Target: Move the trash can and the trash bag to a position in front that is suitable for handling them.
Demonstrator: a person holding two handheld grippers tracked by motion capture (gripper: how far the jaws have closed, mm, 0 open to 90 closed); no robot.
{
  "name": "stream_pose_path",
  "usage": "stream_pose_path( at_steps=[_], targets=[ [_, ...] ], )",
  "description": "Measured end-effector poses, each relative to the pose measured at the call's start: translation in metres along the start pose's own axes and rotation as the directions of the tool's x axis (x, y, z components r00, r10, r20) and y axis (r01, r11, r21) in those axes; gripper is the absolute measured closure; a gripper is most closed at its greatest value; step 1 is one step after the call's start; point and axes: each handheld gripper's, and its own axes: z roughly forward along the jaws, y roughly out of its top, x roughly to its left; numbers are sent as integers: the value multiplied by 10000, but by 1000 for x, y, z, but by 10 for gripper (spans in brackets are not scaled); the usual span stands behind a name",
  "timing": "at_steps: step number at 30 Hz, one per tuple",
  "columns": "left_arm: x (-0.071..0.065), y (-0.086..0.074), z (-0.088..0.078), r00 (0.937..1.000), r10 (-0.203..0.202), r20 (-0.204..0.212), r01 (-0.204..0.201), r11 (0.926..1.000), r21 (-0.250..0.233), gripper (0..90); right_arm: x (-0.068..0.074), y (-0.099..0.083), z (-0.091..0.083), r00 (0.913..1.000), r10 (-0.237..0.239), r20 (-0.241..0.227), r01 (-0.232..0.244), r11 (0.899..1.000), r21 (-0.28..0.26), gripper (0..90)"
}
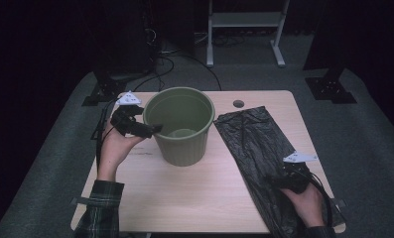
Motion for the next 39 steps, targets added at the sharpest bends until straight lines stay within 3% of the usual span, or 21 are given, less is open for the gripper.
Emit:
stream_pose_path(
  at_steps=[8,19,30,39],
  targets=[
    [-6,1,6,9993,-65,380,65,10000,4,0,0,0,0,10000,9,-2,-9,10000,-8,102],
    [-35,1,7,9922,522,1134,-556,9981,270,0,0,0,0,10000,9,-1,-9,10000,0,102],
    [-53,-8,2,9865,442,1578,-439,9990,-53,0,0,0,0,10000,5,1,-5,10000,-2,102],
    [-70,-13,-1,9806,584,1873,-609,9981,75,0,0,0,0,10000,-6,5,6,10000,-3,102]
  ],
)
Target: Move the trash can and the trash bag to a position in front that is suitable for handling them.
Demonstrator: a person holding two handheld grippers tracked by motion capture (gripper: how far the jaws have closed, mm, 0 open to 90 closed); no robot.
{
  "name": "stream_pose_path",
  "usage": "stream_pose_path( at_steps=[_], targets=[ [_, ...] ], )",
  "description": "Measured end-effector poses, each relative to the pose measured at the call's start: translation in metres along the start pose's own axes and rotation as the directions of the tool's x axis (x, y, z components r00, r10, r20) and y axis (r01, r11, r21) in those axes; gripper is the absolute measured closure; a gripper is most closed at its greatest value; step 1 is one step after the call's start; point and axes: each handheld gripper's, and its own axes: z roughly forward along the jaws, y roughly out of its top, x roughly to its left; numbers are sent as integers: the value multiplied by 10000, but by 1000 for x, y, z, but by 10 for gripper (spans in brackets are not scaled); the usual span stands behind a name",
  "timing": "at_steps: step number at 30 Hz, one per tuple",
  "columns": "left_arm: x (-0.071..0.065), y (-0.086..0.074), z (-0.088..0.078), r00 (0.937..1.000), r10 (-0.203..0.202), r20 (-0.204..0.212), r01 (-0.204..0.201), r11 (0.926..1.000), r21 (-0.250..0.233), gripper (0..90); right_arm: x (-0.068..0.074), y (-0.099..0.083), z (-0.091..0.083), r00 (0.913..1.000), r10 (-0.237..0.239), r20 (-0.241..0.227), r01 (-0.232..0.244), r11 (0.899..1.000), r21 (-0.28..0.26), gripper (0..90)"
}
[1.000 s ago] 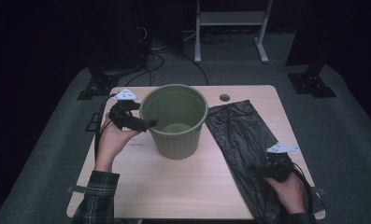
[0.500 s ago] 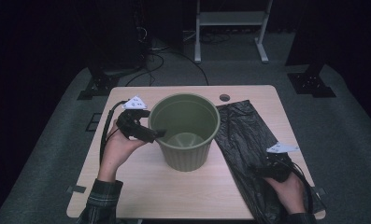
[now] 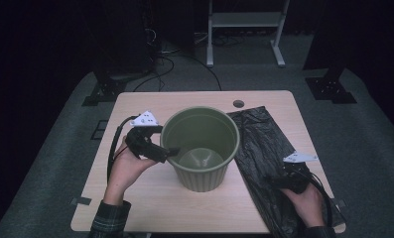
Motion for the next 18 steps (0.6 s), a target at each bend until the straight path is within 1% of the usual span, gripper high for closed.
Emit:
stream_pose_path(
  at_steps=[4,7,9,10,12,15,17,18],
  targets=[
    [-5,0,2,9999,162,34,-162,9998,101,0,0,0,0,10000,2,-1,-2,10000,0,102],
    [-6,2,2,9996,285,-20,-284,9993,247,0,0,0,0,10000,-1,-4,1,10000,0,102],
    [-6,2,2,9996,282,-29,-281,9992,266,0,0,0,0,10000,-2,-5,2,10000,1,102],
    [-5,5,1,9995,271,-133,-269,9995,163,0,0,0,0,10000,1,-4,-1,10000,-3,102],
    [-3,8,-2,9997,188,-173,-189,9998,-46,0,0,0,0,10000,0,-4,0,10000,2,102],
    [-1,14,-6,9991,258,-349,-264,9995,-159,0,0,0,0,10000,-2,-5,2,10000,1,102],
    [-1,15,-8,9988,306,-385,-313,9993,-183,0,0,0,0,10000,-1,-3,1,10000,3,102],
    [-2,17,-13,9986,335,-418,-346,9991,-258,0,0,0,0,10000,0,-2,0,10000,-1,102]
  ],
)
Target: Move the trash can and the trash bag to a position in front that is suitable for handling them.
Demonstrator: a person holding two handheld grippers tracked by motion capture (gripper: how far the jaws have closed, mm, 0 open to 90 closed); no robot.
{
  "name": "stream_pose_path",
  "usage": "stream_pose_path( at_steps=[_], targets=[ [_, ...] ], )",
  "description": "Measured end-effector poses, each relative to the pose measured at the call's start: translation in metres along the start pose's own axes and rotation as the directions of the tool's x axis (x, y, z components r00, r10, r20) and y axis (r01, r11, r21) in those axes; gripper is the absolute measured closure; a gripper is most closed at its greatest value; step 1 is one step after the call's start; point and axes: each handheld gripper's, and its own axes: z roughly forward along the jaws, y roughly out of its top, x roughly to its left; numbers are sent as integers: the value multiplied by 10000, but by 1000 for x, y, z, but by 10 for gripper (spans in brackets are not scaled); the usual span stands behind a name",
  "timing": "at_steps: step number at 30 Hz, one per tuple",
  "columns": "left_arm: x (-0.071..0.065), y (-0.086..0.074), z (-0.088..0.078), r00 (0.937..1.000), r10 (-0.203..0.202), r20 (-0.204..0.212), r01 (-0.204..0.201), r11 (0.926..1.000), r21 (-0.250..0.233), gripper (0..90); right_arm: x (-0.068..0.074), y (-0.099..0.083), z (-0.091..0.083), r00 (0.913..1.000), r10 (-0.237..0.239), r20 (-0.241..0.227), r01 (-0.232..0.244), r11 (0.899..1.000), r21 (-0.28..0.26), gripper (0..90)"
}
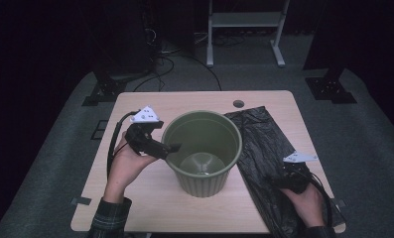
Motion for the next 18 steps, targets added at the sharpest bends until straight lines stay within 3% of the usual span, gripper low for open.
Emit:
stream_pose_path(
  at_steps=[8,18],
  targets=[
    [-3,-3,-23,9998,-64,-169,57,9990,-436,0,0,0,0,10000,-1,-2,1,10000,1,102],
    [-12,-27,-55,9986,-175,-497,150,9986,-506,0,0,0,0,10000,0,-2,0,10000,0,102]
  ],
)
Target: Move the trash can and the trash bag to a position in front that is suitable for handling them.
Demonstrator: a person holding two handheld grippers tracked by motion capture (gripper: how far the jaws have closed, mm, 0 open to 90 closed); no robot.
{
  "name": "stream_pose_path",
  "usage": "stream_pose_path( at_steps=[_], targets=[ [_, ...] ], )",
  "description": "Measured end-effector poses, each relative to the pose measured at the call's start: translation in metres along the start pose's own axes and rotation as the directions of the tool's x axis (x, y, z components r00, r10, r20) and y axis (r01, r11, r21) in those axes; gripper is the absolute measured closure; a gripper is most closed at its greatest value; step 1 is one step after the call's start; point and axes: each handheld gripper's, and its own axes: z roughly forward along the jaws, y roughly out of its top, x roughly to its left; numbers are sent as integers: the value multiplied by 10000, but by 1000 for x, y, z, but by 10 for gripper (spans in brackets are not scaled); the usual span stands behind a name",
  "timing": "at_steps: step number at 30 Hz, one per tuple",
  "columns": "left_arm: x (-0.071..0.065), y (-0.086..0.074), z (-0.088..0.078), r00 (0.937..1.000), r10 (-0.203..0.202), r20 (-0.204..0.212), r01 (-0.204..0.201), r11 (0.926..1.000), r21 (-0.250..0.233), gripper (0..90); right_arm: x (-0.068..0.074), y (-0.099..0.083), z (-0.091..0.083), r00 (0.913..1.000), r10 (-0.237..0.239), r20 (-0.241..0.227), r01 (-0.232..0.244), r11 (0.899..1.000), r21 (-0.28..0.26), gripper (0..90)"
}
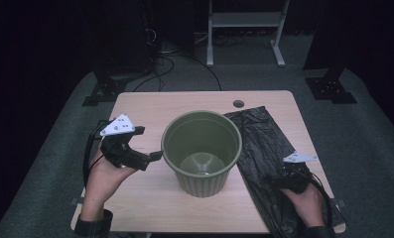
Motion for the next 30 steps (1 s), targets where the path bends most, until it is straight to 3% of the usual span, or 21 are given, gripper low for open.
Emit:
stream_pose_path(
  at_steps=[8,14,24,30],
  targets=[
    [-6,-24,-6,9999,-54,-114,55,9999,132,0,0,0,0,10000,-10,-3,10,10000,3,101],
    [-14,-46,-1,9998,-107,-188,110,9998,180,0,-2,-1,-1,9998,-145,-139,145,9999,8,101],
    [-21,-74,24,9999,-53,-112,61,9978,660,0,-2,-1,-2,9998,-143,-136,143,9999,7,101],
    [-17,-94,45,9999,-104,-138,114,9967,806,0,-2,-1,-2,9998,-152,-150,152,9999,9,100]
  ],
)
